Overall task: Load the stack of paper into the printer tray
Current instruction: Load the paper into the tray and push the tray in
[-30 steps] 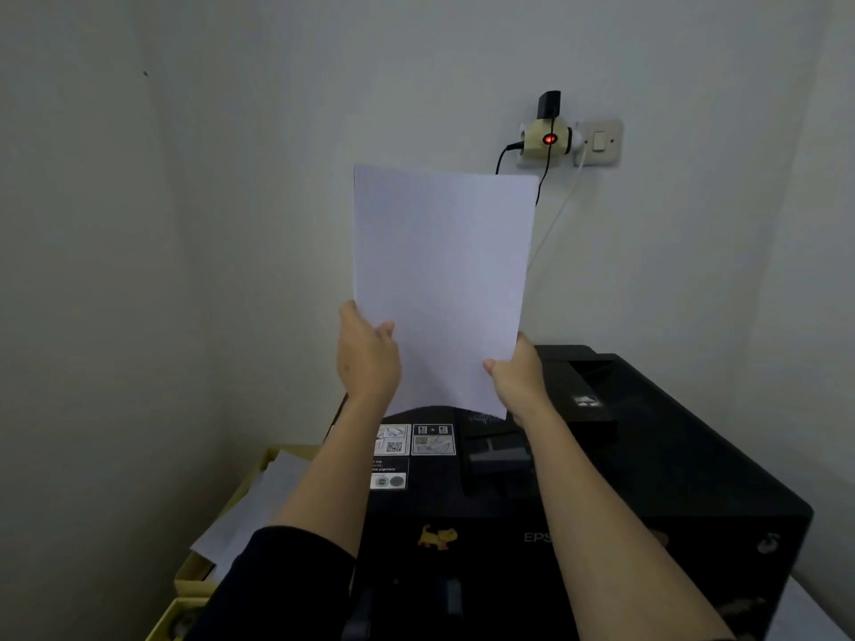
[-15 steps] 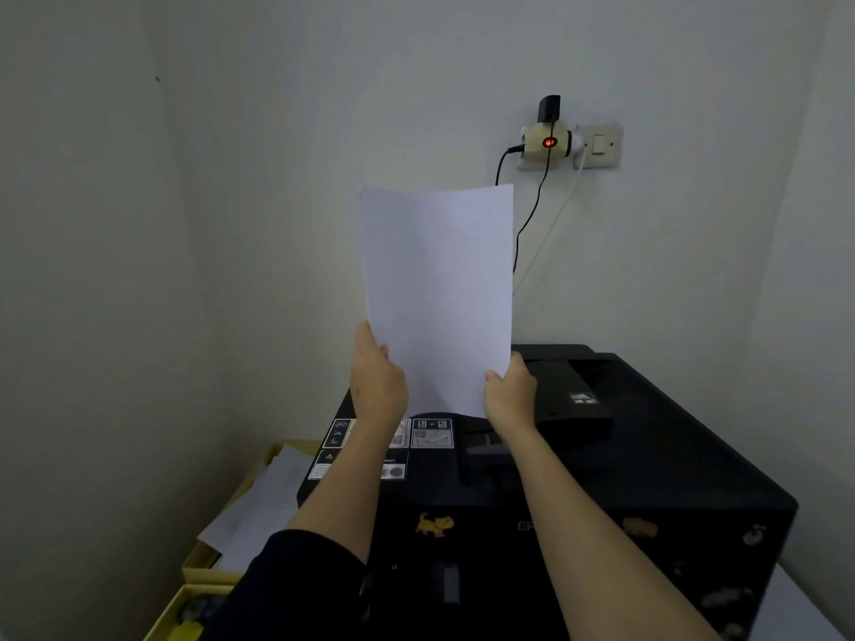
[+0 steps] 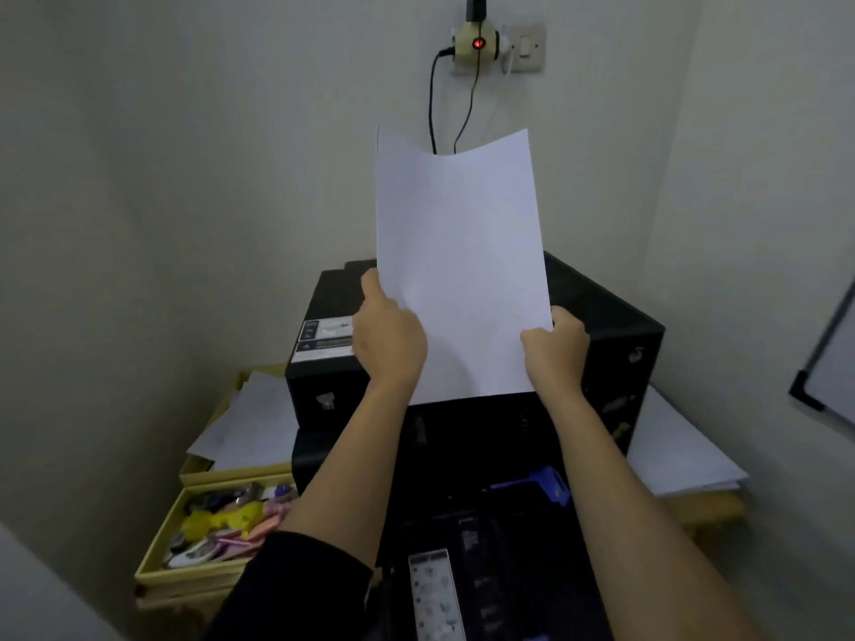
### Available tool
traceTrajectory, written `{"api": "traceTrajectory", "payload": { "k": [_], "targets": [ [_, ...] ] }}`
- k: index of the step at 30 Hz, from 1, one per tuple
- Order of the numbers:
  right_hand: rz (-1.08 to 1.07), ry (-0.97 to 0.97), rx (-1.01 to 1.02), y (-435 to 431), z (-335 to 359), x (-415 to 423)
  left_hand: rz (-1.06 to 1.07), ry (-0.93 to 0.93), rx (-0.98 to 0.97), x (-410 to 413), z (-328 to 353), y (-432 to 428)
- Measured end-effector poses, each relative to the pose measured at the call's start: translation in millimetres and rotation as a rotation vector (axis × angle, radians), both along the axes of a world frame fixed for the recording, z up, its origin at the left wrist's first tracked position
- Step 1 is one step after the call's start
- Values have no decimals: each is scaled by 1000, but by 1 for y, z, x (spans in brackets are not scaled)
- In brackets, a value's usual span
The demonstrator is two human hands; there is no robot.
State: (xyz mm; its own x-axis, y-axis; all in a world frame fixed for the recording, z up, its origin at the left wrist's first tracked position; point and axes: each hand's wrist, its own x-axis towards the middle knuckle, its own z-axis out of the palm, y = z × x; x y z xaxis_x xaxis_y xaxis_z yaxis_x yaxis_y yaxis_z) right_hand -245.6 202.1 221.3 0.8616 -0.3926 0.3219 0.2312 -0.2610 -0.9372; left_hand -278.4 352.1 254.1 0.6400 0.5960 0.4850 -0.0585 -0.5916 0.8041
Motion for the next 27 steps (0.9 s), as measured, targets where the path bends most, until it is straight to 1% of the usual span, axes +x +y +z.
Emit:
{"api": "traceTrajectory", "payload": {
  "k": [7, 11, 15, 20, 24, 27],
  "targets": [
    [37, 179, 37, -61, -79, -74, -46, 117, -145, -72, -89, -50],
    [128, 391, 83, -88, -129, -103, -94, 245, -262, -113, -148, -71],
    [223, 579, 81, -111, -169, -124, -82, 411, -356, -143, -190, -84],
    [314, 808, -7, -130, -204, -136, -42, 600, -443, -160, -219, -91],
    [290, 999, -176, -131, -198, -126, -3, 781, -502, -155, -223, -91],
    [313, 1053, -215, -129, -190, -122, 4, 860, -504, -150, -225, -90]
  ]
}}
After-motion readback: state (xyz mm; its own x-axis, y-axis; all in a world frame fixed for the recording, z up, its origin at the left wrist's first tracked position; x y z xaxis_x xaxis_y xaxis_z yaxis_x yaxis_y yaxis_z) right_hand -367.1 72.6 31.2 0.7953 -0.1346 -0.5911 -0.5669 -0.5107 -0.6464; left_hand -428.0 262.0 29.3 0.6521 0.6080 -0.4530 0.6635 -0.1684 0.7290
